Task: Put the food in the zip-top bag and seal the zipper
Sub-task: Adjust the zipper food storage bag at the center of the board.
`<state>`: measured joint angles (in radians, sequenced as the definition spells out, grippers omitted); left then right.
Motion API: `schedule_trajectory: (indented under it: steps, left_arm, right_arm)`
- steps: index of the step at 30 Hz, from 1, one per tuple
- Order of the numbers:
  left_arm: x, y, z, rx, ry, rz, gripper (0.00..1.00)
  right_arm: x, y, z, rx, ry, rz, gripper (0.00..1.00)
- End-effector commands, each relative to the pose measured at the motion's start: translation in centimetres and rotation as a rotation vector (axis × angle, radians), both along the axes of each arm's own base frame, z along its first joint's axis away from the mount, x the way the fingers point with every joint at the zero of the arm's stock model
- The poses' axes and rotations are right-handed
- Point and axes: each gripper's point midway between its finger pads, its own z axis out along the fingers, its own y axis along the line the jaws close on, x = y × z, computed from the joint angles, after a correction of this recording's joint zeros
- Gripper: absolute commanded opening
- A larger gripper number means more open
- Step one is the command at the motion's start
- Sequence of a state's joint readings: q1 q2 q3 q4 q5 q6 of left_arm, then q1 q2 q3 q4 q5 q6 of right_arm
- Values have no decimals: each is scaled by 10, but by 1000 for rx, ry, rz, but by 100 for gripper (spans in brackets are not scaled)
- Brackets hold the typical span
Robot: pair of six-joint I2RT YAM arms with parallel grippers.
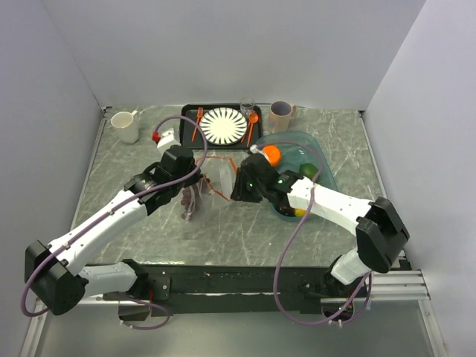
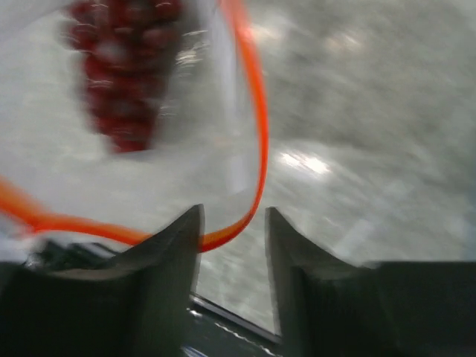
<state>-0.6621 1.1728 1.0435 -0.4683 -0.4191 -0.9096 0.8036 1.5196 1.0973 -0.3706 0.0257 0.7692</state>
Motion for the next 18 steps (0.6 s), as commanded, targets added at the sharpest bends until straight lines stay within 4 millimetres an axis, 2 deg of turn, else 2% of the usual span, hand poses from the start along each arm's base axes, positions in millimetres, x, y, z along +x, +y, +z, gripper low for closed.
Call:
schedule_trajectory:
  steps: [1,3,4,6,7,9,10,12,14,17,18]
  left_arm:
    - [4,-29,18,-113,-54,-115,1]
    - [6,-36,15,-110,-40,-136,1]
    - [6,-39,15,-107,-38,-145,1]
    - [6,-46,12,-95,-24,-166,1]
    - [6,-48,12,-93,-22,-169,1]
    - [6,-53,10,-90,-18,-184,1]
    - [4,-57,10,-88,-17,-195,1]
    - [0,-64,7,-89,-15,-199,1]
    - [-2,-66,4,-92,-11,-198,1]
    - [-6,-68,-3,-93,-2,-205,1]
    - [-7,-67,-8,-95,12,-198,1]
  right_arm:
    - [6,-49,41,-28,-117,-112,61]
    - [13,-75,50,-70,-160,-182,77]
    - [13,-85,63,-62,-194,-205,84]
    - [17,-104,71,-74,-224,-239,88]
    - [22,-122,74,-78,-231,-288,88]
    - [24,-133,69,-66,-215,-298,88]
    - [31,-150,59,-84,-192,-335,88]
    - [33,-158,48,-93,-160,-335,86]
    - [36,-163,38,-112,-126,-320,83]
    - [38,-158,28,-118,-103,-274,75]
    - [40,-157,27,-117,-101,-265,67]
